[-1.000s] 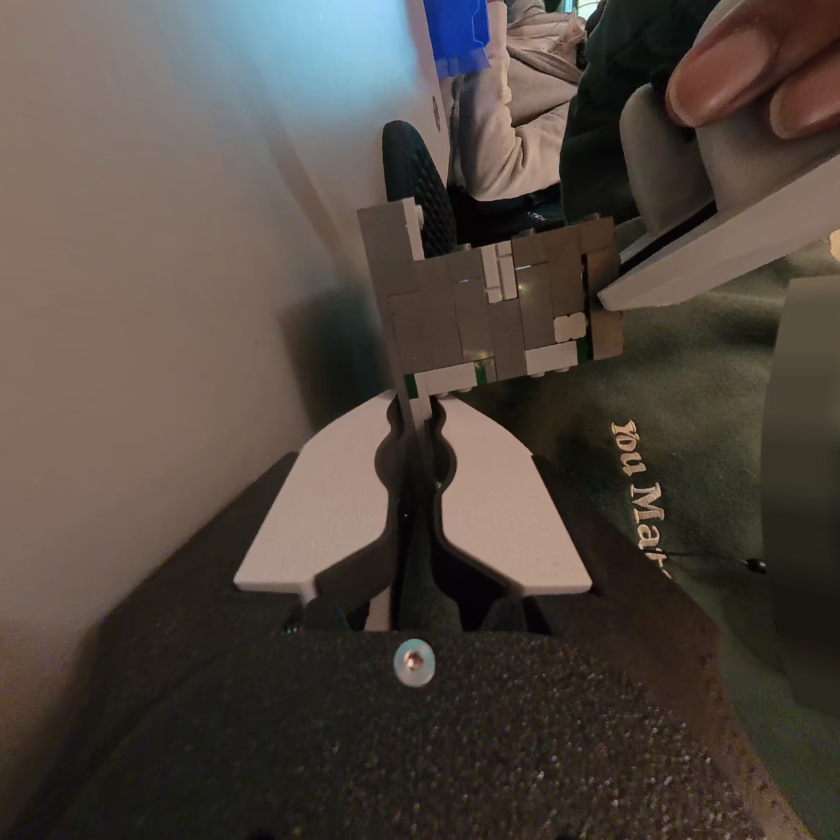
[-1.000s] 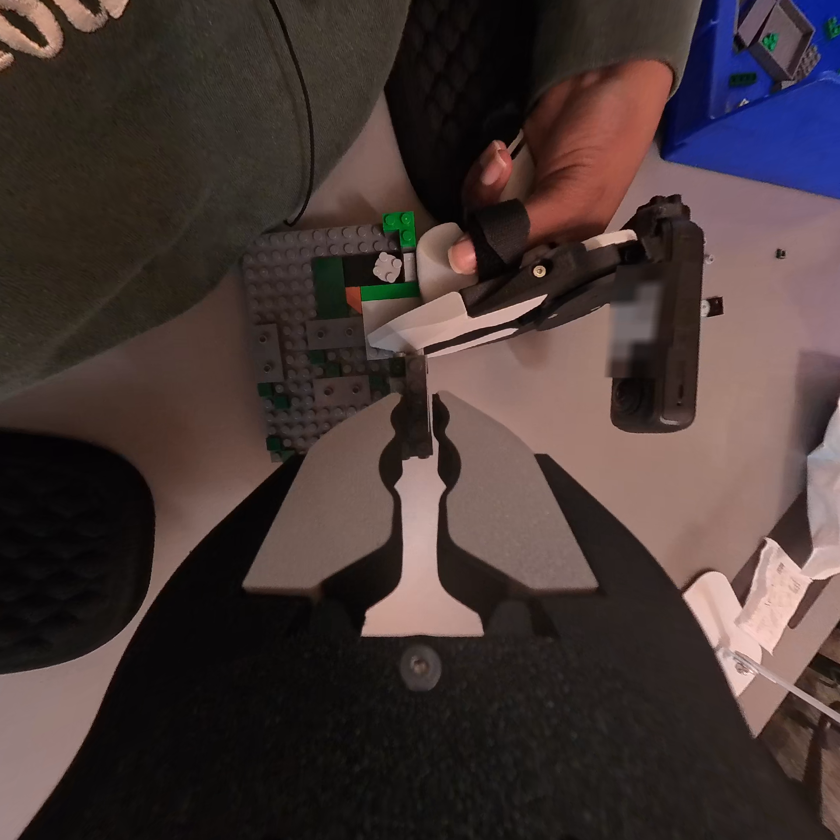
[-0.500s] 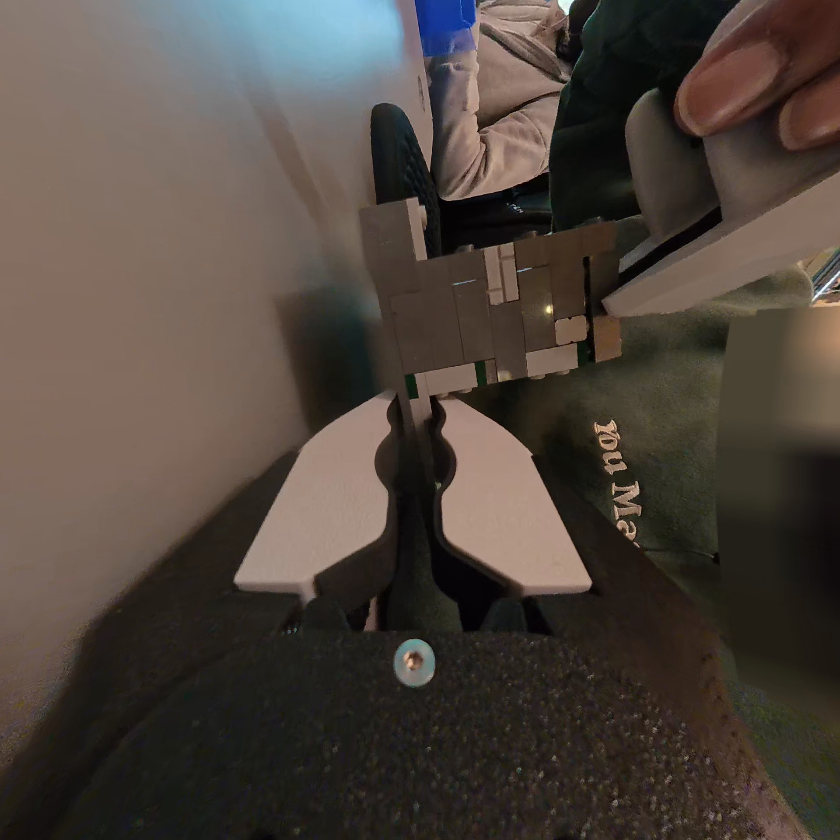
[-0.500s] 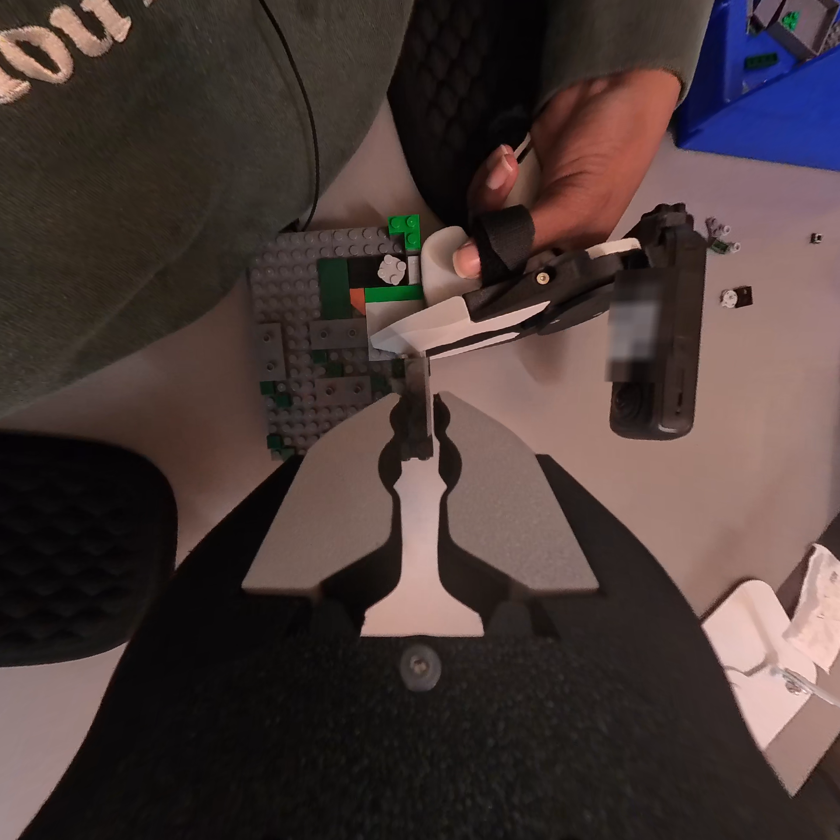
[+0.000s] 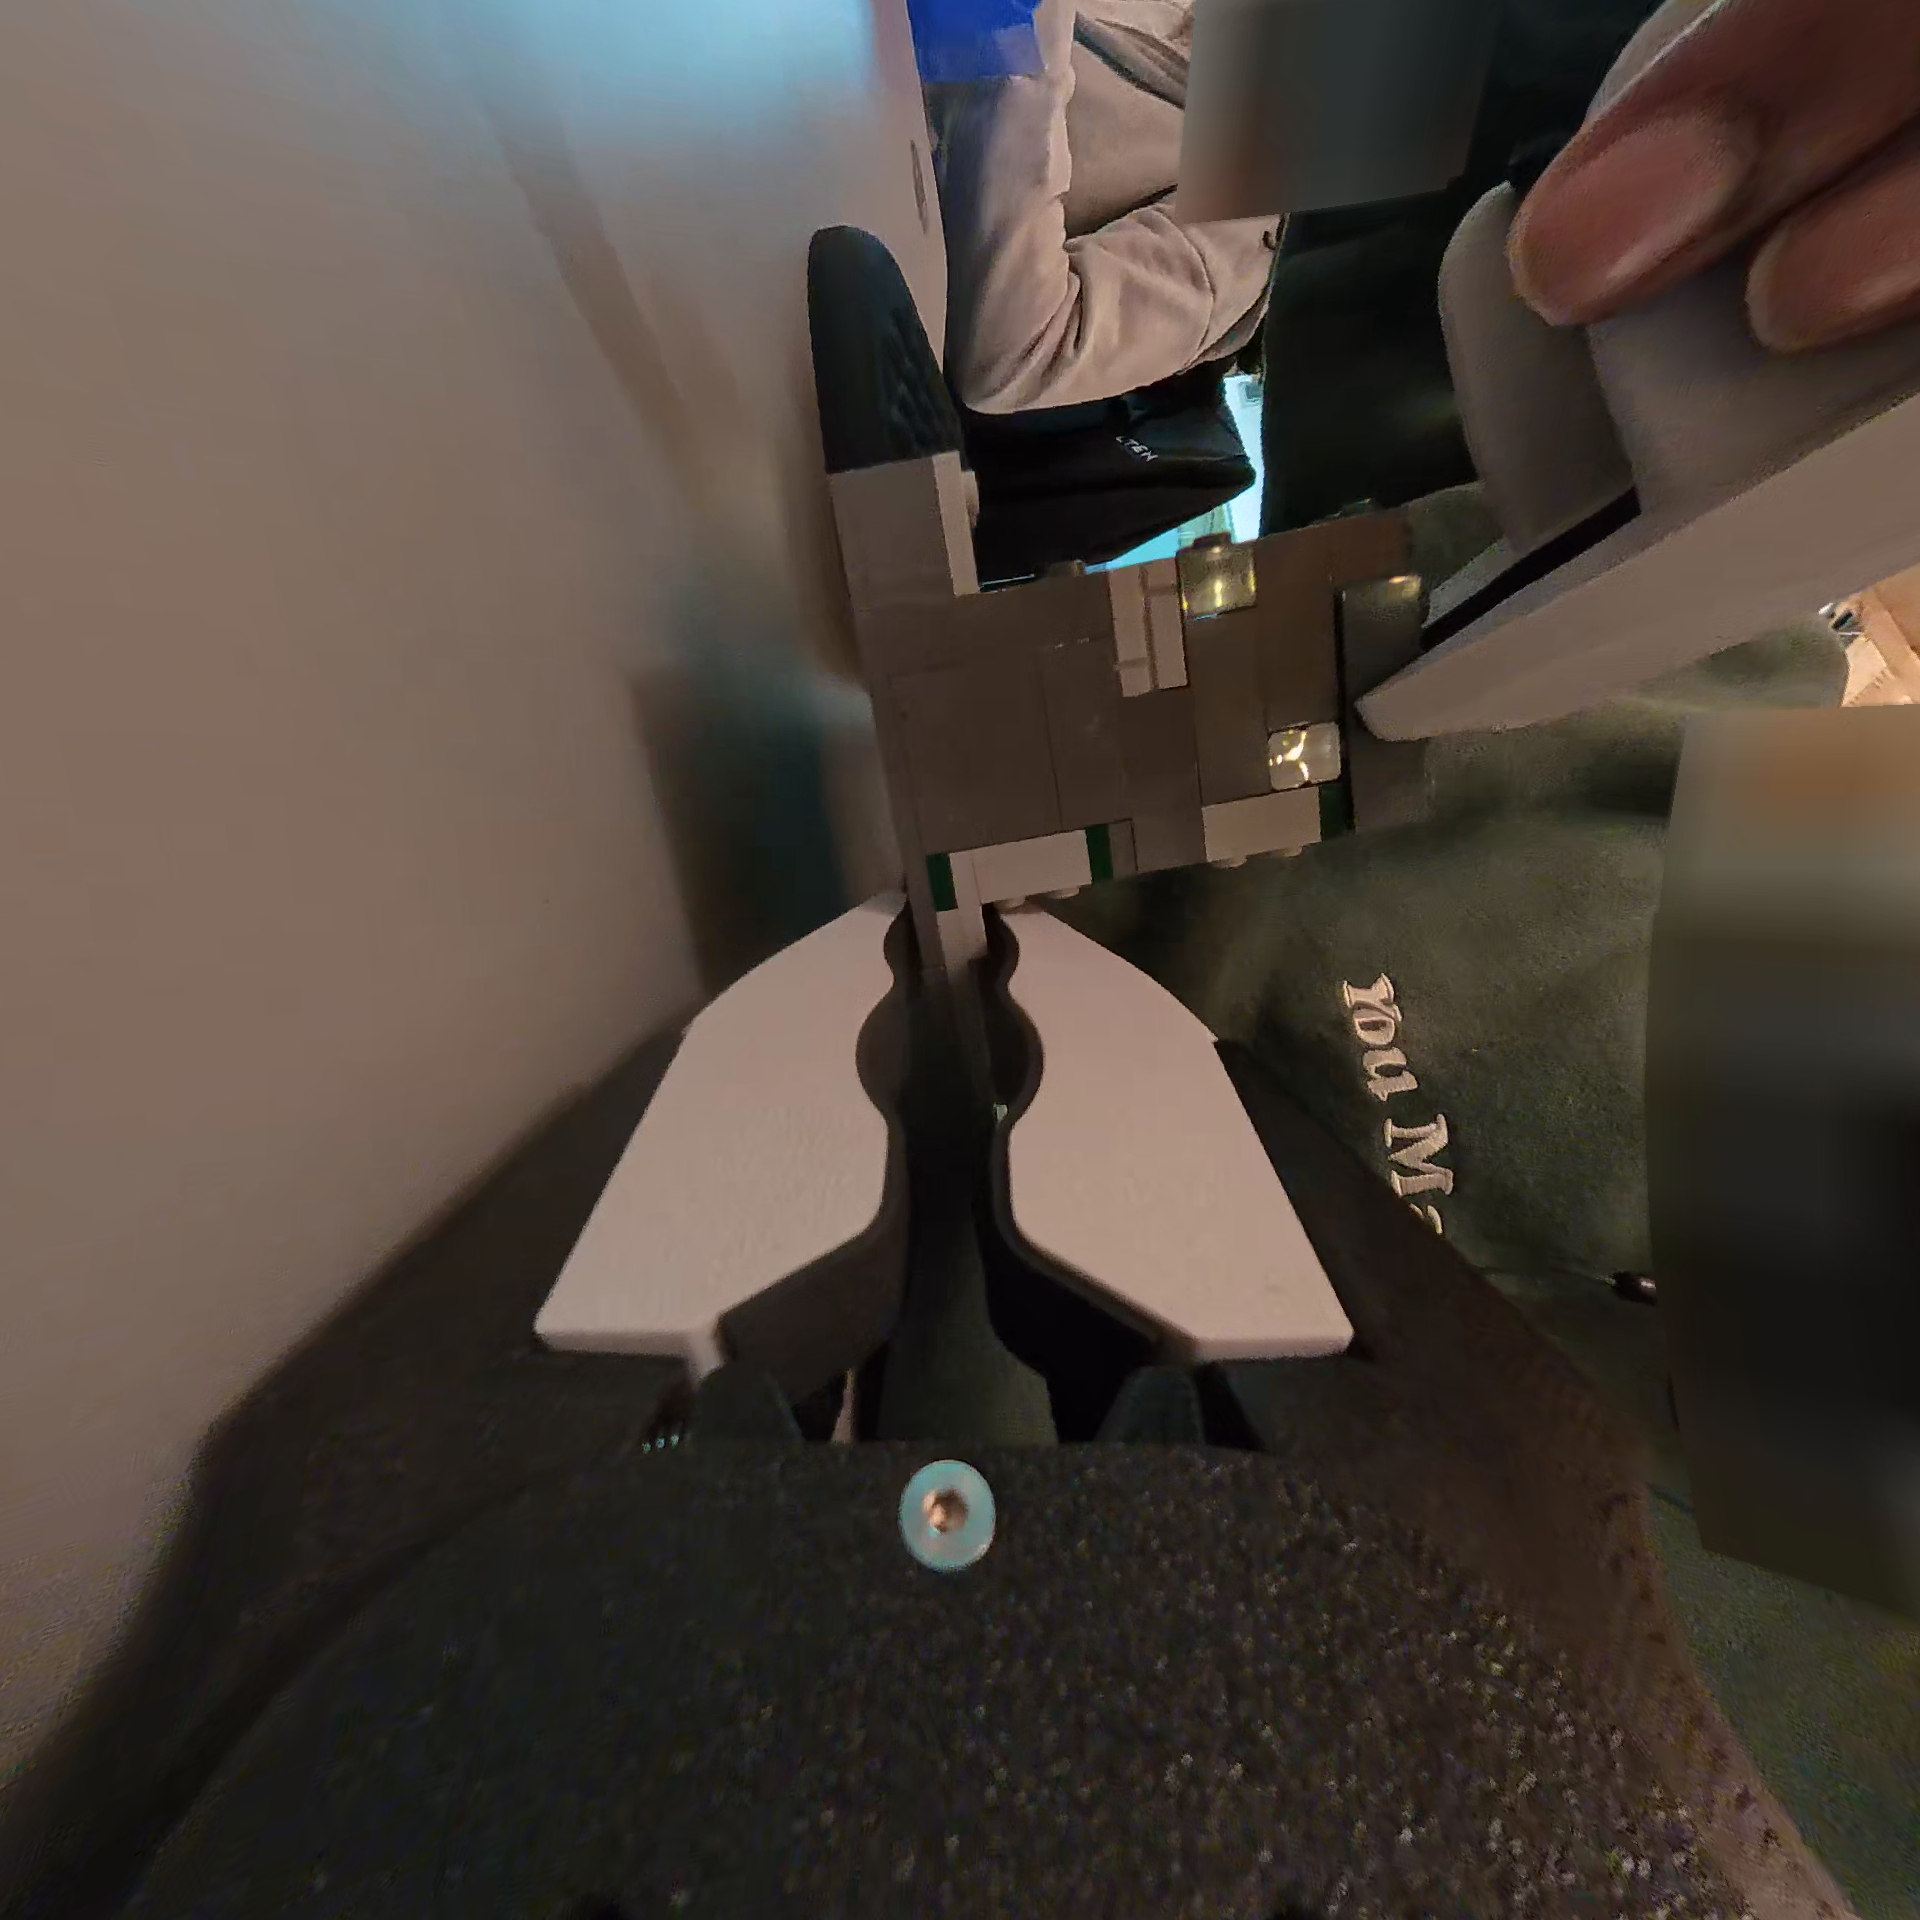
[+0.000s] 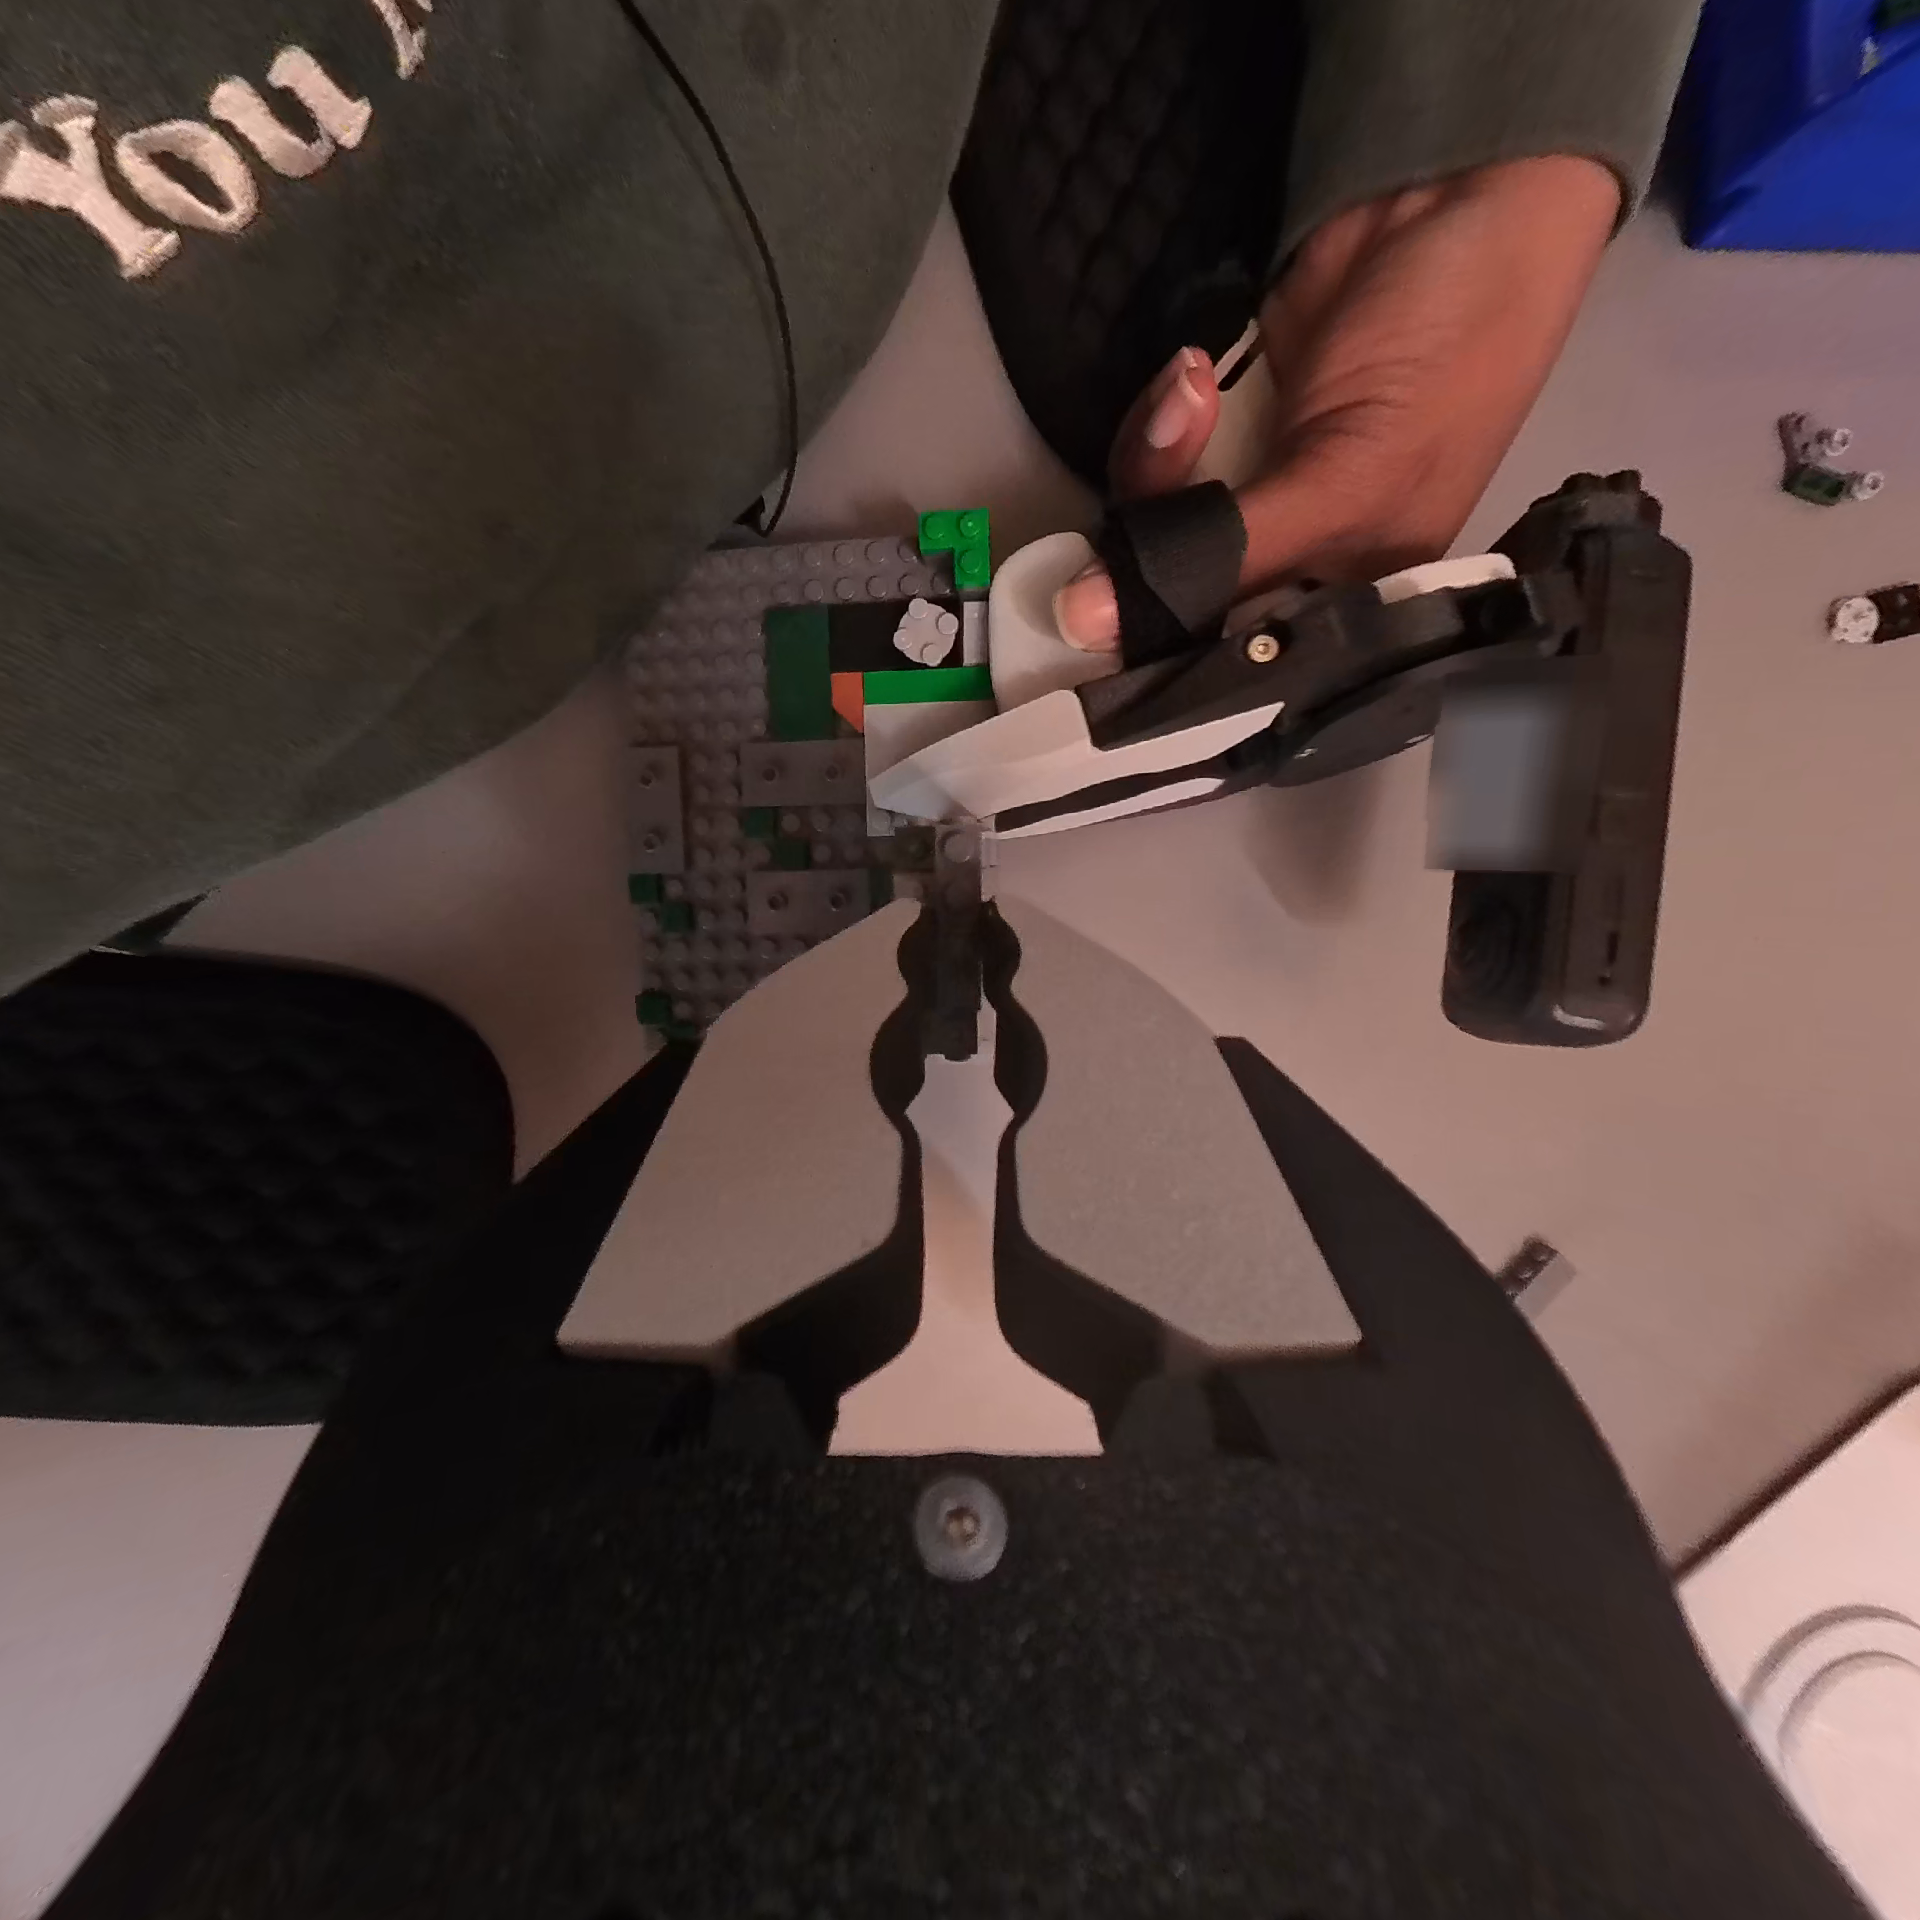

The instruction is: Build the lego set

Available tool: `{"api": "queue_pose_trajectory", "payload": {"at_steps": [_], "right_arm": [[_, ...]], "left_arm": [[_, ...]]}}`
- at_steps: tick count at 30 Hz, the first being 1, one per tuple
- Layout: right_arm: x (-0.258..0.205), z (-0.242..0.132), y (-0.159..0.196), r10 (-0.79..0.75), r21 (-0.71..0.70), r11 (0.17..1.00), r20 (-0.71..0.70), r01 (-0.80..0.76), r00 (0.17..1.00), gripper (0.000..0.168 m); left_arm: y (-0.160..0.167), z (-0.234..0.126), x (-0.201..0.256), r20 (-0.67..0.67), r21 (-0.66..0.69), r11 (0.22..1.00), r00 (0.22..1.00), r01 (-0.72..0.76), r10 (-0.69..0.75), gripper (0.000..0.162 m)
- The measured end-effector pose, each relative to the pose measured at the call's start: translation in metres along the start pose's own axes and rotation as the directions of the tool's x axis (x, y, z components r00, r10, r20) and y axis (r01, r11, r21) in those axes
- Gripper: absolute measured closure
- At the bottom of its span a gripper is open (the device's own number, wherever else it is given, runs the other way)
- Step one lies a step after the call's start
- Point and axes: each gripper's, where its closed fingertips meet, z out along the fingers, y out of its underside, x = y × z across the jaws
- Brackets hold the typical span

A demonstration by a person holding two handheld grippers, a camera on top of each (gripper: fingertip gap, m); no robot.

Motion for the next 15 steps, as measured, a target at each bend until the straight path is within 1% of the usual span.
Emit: {"api": "queue_pose_trajectory", "payload": {"at_steps": [3, 9, 13, 15], "right_arm": [[0.0003, 0.0004, -0.001, -0.027, -0.009, 1.0, -0.033, 0.027, 0.999, 0.161], [0.0011, 0.0011, -0.0005, -0.104, -0.074, 0.993, -0.118, 0.096, 0.988, 0.16], [-0.001, 0.0009, 0.0052, -0.094, -0.103, 0.991, -0.132, 0.081, 0.987, 0.16], [-0.0011, -0.0005, 0.0052, -0.068, -0.088, 0.995, -0.138, 0.056, 0.988, 0.16]], "left_arm": [[0.0, -0.0006, 0.0004, -0.004, 0.007, 1.0, 1.0, -0.004, 0.004, 0.152], [-0.0009, -0.0013, -0.001, 0.016, 0.024, 0.999, 0.999, -0.034, 0.033, 0.152], [-0.0001, 0.0003, -0.0016, 0.032, 0.016, 0.999, 0.999, -0.038, 0.037, 0.152], [-0.0009, 0.0017, -0.0004, 0.027, 0.018, 1.0, 0.999, -0.025, 0.024, 0.152]]}}
